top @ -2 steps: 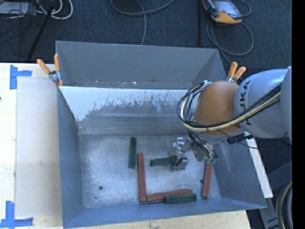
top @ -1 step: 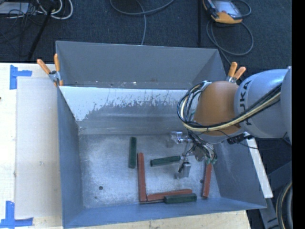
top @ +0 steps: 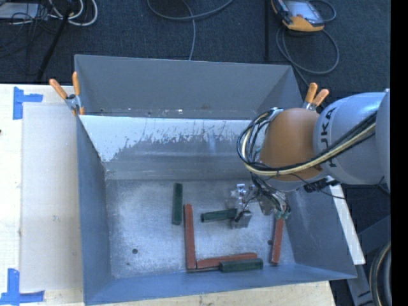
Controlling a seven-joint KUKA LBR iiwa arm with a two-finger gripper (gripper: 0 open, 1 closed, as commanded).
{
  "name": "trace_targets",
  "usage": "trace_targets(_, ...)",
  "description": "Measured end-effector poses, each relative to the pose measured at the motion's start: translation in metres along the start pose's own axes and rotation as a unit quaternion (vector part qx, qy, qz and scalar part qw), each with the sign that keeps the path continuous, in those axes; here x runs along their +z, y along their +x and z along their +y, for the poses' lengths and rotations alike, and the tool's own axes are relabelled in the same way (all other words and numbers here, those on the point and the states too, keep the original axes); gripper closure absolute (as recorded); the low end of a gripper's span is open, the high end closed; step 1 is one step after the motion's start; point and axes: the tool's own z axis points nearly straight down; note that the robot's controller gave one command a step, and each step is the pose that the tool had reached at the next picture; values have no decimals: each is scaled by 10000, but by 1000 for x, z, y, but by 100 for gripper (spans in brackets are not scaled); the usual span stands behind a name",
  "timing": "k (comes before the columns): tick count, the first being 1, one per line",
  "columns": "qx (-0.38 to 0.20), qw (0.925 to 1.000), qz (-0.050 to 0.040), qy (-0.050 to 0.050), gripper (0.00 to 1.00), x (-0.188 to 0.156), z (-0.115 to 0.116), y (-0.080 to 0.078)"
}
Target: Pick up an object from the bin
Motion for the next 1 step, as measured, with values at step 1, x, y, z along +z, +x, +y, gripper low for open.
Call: trace_targets(1, -63, 10000, -37, 7, 100, -184, 9, 12)
